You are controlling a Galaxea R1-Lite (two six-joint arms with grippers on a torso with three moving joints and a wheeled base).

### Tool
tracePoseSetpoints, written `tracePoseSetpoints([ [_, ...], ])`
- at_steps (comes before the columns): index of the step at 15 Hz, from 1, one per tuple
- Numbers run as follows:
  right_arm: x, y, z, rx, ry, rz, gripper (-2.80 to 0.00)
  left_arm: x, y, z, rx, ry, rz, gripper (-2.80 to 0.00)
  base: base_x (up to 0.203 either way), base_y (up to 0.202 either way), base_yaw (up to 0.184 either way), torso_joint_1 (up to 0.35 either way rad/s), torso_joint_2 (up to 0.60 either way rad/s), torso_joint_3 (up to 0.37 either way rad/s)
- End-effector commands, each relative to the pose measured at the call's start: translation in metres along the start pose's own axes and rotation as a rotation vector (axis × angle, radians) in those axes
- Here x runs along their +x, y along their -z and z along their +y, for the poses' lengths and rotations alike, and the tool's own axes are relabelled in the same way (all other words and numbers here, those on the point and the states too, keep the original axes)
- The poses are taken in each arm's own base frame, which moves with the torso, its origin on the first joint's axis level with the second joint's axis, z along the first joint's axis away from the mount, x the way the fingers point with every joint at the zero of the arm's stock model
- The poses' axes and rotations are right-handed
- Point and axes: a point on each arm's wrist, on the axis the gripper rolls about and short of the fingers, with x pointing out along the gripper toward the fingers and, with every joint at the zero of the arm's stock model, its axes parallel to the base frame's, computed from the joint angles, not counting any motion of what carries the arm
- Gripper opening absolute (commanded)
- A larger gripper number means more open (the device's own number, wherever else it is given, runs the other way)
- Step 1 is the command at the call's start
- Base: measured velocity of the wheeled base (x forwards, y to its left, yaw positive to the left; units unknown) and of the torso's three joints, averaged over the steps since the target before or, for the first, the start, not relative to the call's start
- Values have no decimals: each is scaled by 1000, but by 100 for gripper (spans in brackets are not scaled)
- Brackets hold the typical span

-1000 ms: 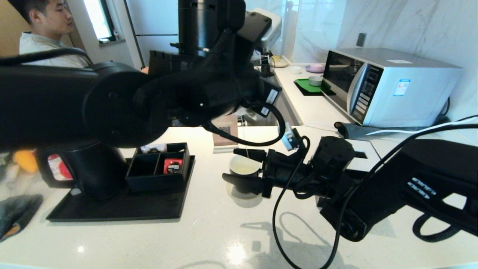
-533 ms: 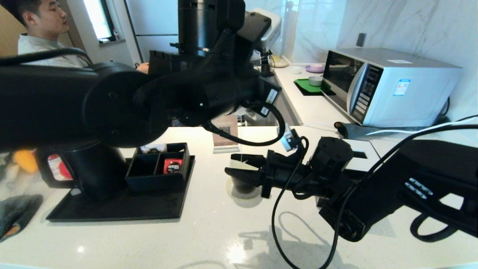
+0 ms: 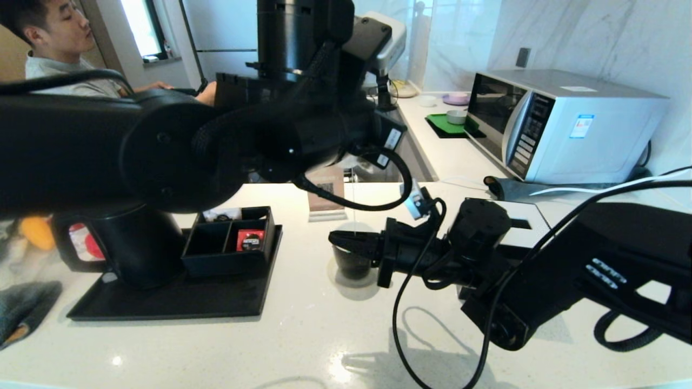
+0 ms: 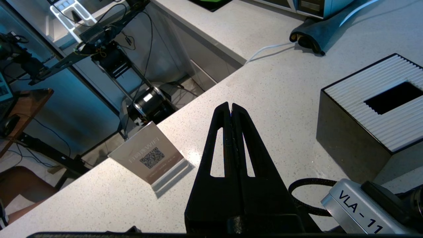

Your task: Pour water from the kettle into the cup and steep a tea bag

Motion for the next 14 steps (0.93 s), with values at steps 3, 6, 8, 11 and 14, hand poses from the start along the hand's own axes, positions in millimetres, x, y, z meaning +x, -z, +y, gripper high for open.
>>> tracePoseSetpoints([
  [3,0,-2,0,-7,-3,-7,-280,-1,0,0,1,-2,-1,-280,0,0,0,0,0,0],
  [6,-3,-3,-3,-9,14,-10,-280,-3,0,1,-1,-2,0,-280,0,0,0,0,0,0],
  [8,-5,-4,-7,-12,26,-14,-280,-4,0,1,-1,-2,1,-280,0,0,0,0,0,0],
  [11,-8,-13,-19,-41,48,-39,-280,-5,0,0,1,2,3,-280,0,0,0,0,0,0],
  [14,-15,-21,-34,-66,81,-58,-280,-10,-3,-4,0,5,-4,-280,0,0,0,0,0,0],
])
